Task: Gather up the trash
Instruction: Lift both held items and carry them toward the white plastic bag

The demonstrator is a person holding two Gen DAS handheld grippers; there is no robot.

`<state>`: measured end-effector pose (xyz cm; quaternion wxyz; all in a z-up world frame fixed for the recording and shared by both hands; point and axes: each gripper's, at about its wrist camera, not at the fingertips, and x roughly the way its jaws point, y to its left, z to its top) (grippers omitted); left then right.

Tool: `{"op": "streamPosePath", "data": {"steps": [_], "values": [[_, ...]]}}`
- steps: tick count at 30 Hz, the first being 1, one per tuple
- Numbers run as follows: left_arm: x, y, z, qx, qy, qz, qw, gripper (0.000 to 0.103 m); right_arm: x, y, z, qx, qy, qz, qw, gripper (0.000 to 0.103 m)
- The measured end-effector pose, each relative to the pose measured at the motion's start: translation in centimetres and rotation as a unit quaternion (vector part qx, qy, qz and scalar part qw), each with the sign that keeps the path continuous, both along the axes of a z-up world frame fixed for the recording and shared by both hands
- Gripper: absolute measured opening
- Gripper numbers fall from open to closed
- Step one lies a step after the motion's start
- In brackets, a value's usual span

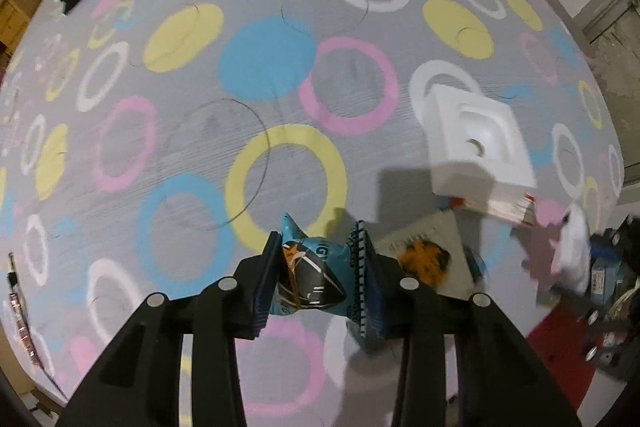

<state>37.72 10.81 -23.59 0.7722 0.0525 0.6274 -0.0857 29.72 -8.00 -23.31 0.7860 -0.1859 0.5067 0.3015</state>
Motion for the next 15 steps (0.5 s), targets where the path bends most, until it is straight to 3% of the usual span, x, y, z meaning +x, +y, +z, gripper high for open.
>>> {"op": "streamPosePath", "data": {"steps": [8,15], "values": [[-7.0,-1.2,6.6,-0.004,-0.013,-0.008,0.9999,0.038,-4.5,-2.5,8.4,0.008,-0.06,-0.053,0.997,0.037],[-15.5,-4.5,11.2,-0.004,-0.036,-0.033,0.9988,0.038,-10.6,-3.7,14.2,0.024,-0.103,-0.061,0.993,0.037]]}}
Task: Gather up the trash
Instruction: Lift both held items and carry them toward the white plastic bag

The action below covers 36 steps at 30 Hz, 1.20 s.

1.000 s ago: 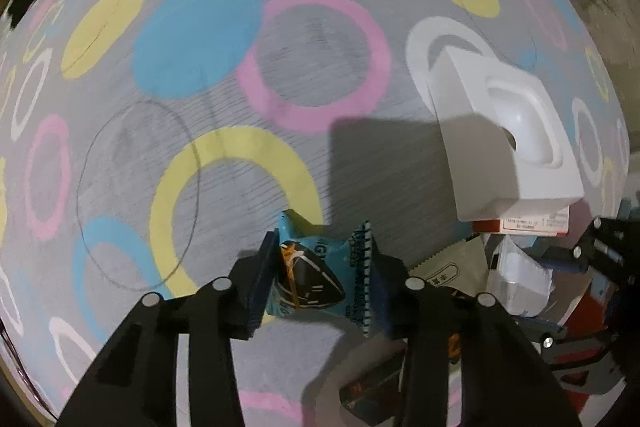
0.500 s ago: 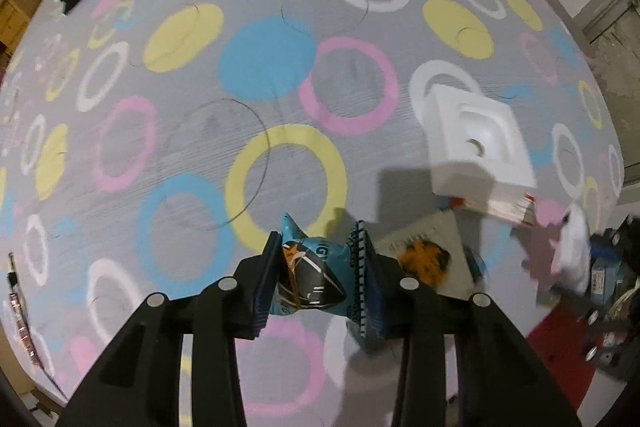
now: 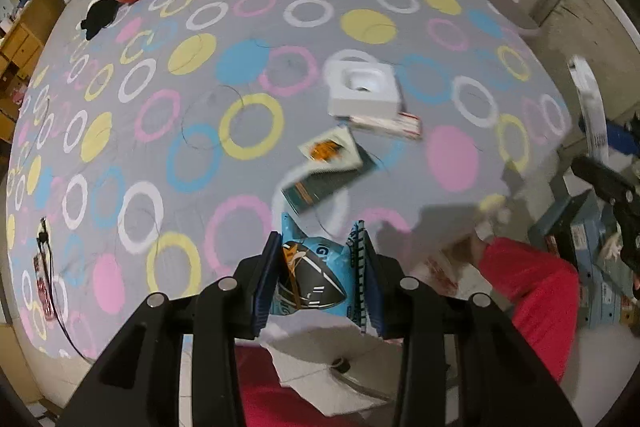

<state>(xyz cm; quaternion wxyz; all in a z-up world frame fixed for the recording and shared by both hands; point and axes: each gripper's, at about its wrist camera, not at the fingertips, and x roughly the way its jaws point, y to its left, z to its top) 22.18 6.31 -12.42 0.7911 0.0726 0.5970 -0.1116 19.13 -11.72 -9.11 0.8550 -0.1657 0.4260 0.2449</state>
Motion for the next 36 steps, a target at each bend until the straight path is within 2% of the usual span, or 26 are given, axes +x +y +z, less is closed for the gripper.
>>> {"op": "streamPosePath", "data": {"steps": [4,9,15,24,28,36], "values": [[-4.3,-1.4,1.7,-0.016,-0.014,-0.004,0.9998,0.038,-3.9,-0.1,2.1,0.003,-0.013,0.004,1.0,0.037],[-8.7,-2.6,2.3,-0.034,-0.02,-0.008,0.9992,0.038,-8.6,-0.4,3.7,0.01,-0.022,0.007,1.0,0.037],[-13.4,-4.0,2.1,-0.029,-0.028,-0.014,0.9991,0.038,-13.4,-0.7,4.3,0.021,-0.025,0.01,0.999,0.037],[-18.1,-5.6,-0.1,-0.039,-0.024,-0.023,0.9987,0.038,-18.4,-0.8,2.8,0.029,-0.015,0.006,0.999,0.037],[-19.0,-6.1,-2.0,-0.055,-0.009,-0.027,0.9981,0.038,-19.5,-0.9,1.4,0.024,-0.003,0.0,1.0,0.037],[-19.5,-7.4,-5.4,-0.042,-0.004,-0.027,0.9987,0.038,-19.8,-1.6,-2.1,0.011,0.015,-0.024,1.0,0.037]]}}
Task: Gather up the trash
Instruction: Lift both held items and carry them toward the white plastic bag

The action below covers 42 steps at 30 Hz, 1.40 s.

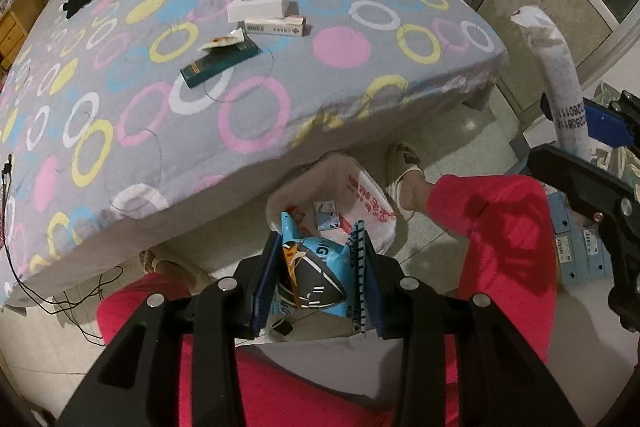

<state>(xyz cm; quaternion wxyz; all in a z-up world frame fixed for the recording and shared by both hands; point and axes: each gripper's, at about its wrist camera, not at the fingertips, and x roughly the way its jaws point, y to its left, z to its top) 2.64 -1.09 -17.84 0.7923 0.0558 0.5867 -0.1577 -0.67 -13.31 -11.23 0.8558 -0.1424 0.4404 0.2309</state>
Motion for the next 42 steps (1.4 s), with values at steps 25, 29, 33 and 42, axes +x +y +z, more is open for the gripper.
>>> {"op": "streamPosePath", "data": {"steps": [25,29,33,42], "values": [[3.7,-3.5,-15.2,0.033,0.077,-0.02,0.9963,0.038,6.0,-1.6,-16.4,-0.011,0.137,-0.075,0.988,0.037],[4.3,-4.2,-18.3,0.046,0.097,-0.03,0.9938,0.038,6.9,-2.1,-19.1,-0.007,0.165,-0.091,0.982,0.037],[4.8,-5.0,-21.0,0.059,0.119,-0.043,0.9902,0.038,7.6,-2.4,-21.9,-0.015,0.184,-0.103,0.977,0.037],[5.5,-5.5,-25.5,0.06,0.146,-0.063,0.9855,0.038,9.2,-3.2,-27.4,-0.013,0.232,-0.137,0.963,0.037]]}}
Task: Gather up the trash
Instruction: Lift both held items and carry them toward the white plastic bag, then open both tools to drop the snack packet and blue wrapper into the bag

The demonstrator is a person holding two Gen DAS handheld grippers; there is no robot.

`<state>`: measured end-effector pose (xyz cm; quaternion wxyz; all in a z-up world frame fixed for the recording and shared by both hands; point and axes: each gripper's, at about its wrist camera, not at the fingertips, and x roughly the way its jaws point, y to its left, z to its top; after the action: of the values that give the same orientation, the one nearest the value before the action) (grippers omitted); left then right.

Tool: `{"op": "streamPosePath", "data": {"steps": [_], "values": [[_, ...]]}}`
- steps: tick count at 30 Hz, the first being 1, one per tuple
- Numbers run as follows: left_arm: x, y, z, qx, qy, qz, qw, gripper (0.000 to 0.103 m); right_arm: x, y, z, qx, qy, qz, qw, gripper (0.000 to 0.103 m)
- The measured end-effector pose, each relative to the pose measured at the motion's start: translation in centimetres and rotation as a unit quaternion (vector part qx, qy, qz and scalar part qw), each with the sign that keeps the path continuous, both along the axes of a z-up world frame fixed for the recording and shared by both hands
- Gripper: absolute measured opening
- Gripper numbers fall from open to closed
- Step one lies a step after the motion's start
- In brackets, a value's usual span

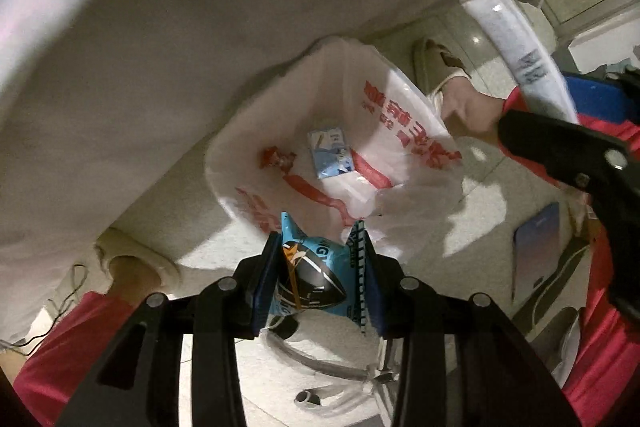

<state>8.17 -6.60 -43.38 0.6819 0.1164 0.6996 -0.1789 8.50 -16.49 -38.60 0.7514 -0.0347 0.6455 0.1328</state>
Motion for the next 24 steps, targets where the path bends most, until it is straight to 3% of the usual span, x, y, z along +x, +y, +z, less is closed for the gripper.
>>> {"op": "streamPosePath", "data": {"steps": [12,24], "values": [[1.8,-0.2,-5.1,-0.028,0.042,0.027,0.9984,0.038,2.8,0.1,-6.5,-0.002,0.048,-0.049,0.998,0.037],[2.6,-0.5,-8.5,-0.018,0.07,0.043,0.9964,0.038,4.4,-0.3,-11.6,0.008,0.096,-0.088,0.991,0.037]]}}
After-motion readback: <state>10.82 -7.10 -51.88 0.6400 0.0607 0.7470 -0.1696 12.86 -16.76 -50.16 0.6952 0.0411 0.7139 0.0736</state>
